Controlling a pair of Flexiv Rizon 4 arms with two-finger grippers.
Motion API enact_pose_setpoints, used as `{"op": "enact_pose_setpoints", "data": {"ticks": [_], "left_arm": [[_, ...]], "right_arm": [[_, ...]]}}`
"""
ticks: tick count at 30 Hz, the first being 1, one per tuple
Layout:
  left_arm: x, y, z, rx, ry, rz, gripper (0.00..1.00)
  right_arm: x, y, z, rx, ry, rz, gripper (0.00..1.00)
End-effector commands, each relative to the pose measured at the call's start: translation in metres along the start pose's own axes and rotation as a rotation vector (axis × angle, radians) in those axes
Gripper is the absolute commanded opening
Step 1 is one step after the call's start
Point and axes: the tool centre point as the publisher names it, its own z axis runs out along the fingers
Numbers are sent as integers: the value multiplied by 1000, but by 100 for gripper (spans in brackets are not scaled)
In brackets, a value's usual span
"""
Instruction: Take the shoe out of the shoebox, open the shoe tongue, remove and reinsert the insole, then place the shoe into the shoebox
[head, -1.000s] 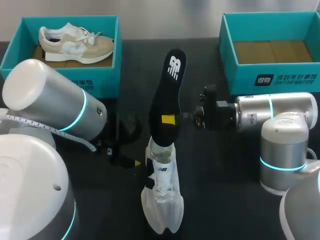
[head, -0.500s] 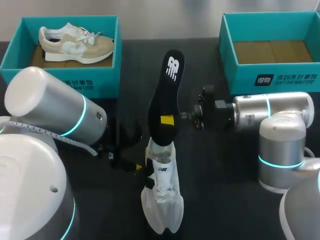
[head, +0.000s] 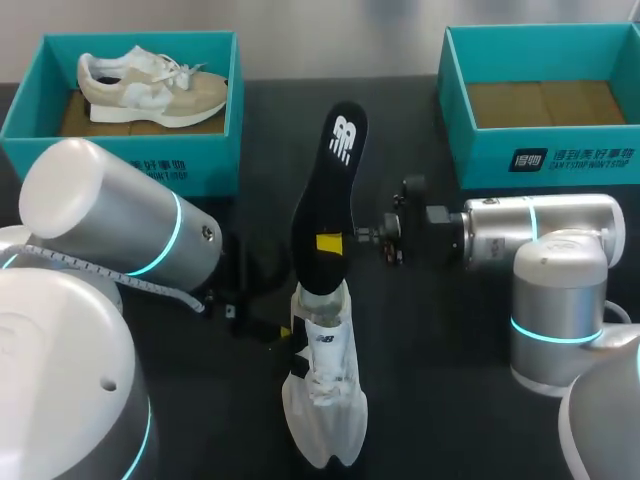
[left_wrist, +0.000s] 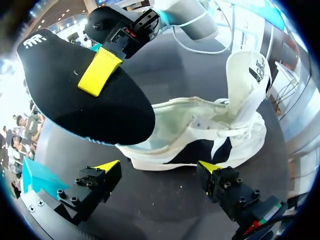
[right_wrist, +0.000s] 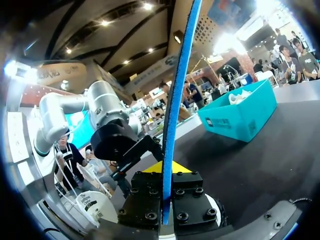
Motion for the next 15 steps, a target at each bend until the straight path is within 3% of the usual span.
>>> {"op": "enact_pose_setpoints", "data": {"ticks": [1,15], "left_arm": [[-1,-2,3,5,2,9,100],[-10,-2,7,17,35,27,100]], "right_arm": [[2,-3,2,-14,-9,0,0],[-1,-7,-1,-19,-21,-3,0]]}}
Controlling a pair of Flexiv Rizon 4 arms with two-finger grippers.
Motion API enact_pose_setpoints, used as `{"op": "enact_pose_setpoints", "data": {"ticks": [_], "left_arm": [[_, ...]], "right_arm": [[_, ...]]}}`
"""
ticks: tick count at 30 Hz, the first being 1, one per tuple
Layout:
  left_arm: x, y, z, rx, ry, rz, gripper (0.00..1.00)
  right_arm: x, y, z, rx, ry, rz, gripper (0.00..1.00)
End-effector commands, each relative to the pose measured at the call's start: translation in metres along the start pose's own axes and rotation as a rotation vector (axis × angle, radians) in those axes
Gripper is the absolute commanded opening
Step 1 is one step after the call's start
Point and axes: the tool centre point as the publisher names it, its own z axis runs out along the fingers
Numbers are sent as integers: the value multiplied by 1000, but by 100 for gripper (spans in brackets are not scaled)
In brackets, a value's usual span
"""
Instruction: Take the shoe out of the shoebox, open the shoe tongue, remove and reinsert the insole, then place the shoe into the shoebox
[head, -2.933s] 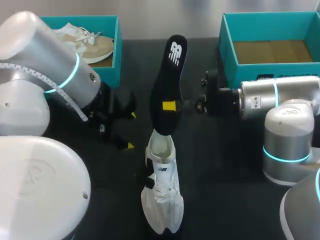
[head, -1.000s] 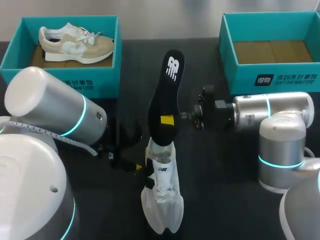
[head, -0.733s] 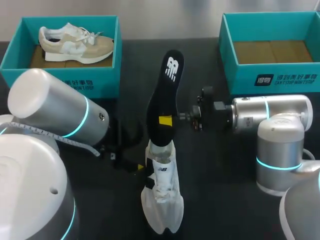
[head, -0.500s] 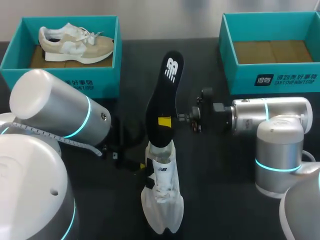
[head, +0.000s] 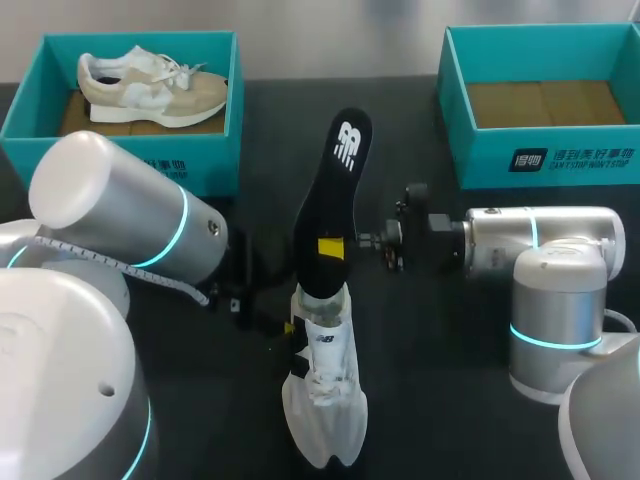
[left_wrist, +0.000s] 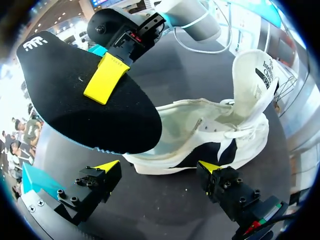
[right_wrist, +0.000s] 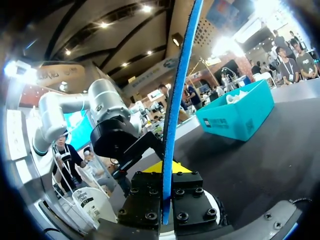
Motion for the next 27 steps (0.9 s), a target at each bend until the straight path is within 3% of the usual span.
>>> {"op": "enact_pose_setpoints", "data": {"ticks": [1,27], "left_arm": [[-3,1,-1,16,19,3,100],[-3,1,-1,16,19,3,100]], "right_arm": [[2,0,1,6,-6,-5,0],[-1,-7,3,42,22,-41,0]]}}
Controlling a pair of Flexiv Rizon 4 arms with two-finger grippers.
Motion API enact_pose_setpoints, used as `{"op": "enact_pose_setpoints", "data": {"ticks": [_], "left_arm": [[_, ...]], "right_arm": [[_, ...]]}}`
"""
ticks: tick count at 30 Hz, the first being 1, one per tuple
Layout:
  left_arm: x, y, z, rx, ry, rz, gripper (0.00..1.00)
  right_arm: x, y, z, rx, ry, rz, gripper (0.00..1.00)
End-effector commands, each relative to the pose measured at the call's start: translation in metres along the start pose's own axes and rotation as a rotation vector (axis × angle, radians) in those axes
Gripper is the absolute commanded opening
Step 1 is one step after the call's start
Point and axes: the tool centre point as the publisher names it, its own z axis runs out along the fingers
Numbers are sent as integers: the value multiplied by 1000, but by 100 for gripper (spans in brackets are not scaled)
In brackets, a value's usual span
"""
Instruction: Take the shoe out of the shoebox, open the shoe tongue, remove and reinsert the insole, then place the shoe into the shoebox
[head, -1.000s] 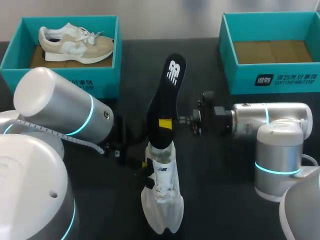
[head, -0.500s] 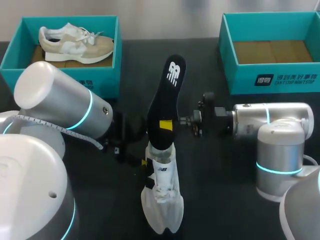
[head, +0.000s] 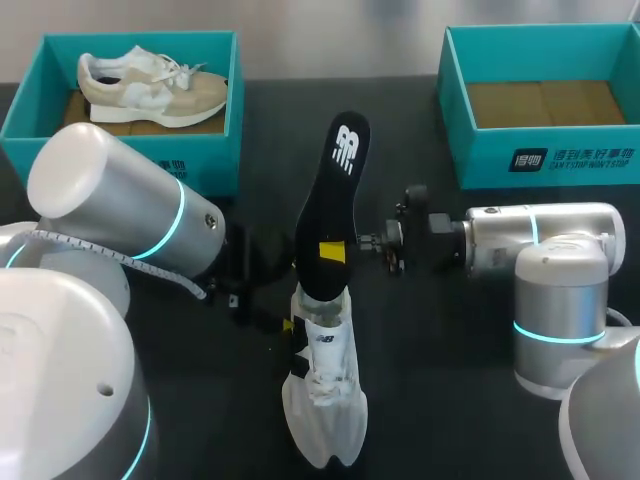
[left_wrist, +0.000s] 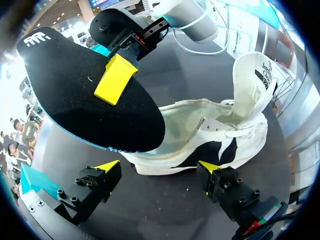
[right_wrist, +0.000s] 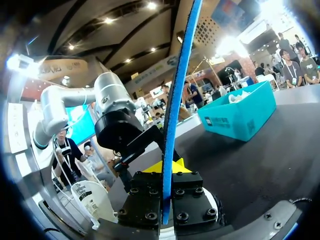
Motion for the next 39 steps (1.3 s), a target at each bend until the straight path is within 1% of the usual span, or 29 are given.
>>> {"op": "enact_pose_setpoints", "data": {"ticks": [1,7,11,17,23,31,39], "left_arm": [[1,1,0,2,0,1,100],[1,1,0,2,0,1,100],[1,1,0,2,0,1,100],[1,1,0,2,0,1,100],[1,1,0,2,0,1,100],[1,1,0,2,0,1,100],[1,1,0,2,0,1,100]], "right_arm": [[1,-1,5,23,8,-4,0],[5,-2,8,57,30,-23,0],[6,-4,8,70,26,-27,0],[5,-12,4,98,32,-24,0],[5,-21,1,110,42,-15,0],[10,-20,-2,114,38,-21,0],[8,-32,1,108,49,1,0]]}}
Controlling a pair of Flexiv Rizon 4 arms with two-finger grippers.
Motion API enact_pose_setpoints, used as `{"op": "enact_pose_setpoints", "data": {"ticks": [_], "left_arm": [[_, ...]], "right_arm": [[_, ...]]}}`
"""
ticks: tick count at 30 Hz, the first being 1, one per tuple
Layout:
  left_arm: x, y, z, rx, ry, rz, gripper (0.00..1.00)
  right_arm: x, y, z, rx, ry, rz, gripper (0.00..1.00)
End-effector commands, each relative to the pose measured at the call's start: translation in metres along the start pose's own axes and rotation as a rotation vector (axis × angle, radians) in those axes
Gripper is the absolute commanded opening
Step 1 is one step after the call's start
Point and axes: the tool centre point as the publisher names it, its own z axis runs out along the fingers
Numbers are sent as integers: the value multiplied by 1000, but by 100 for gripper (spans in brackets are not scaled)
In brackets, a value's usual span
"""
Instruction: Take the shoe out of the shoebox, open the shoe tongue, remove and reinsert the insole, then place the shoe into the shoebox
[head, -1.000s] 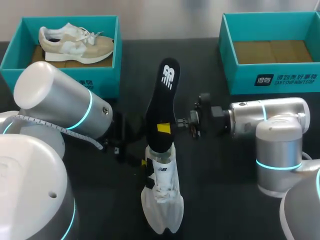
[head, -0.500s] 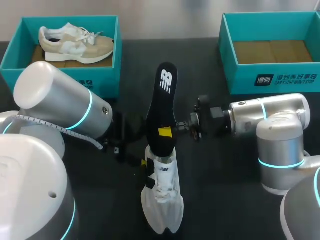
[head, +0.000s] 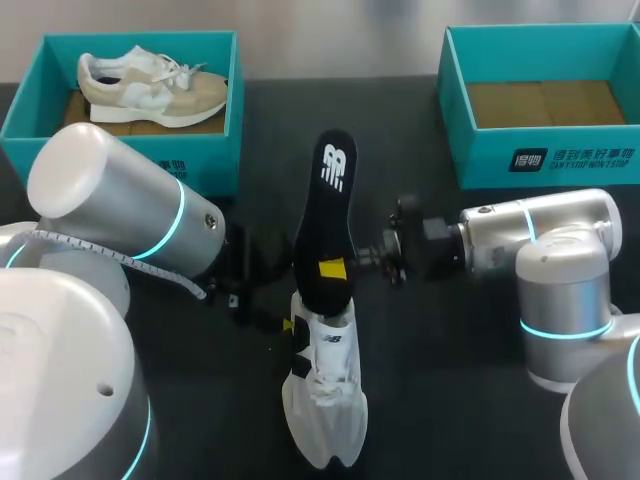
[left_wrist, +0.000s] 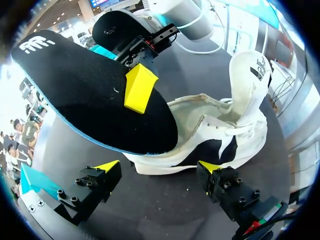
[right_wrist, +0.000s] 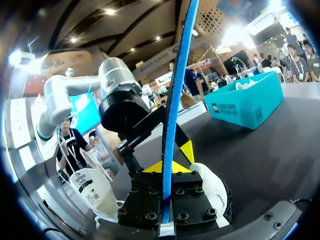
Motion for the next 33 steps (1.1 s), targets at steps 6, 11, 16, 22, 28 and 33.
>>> {"op": "enact_pose_setpoints", "data": {"ticks": [6,11,16,22,28,33], "left_arm": [[1,1,0,2,0,1,100],[1,1,0,2,0,1,100],[1,1,0,2,0,1,100],[1,1,0,2,0,1,100],[1,1,0,2,0,1,100],[1,1,0,2,0,1,100]], "right_arm": [[0,-13,5,-8,14,21,0],[4,-20,7,1,24,53,0],[8,-31,9,3,19,74,0],[12,-45,9,-11,26,104,0],[18,-58,17,30,40,151,0],[20,-63,20,82,28,184,0]]}}
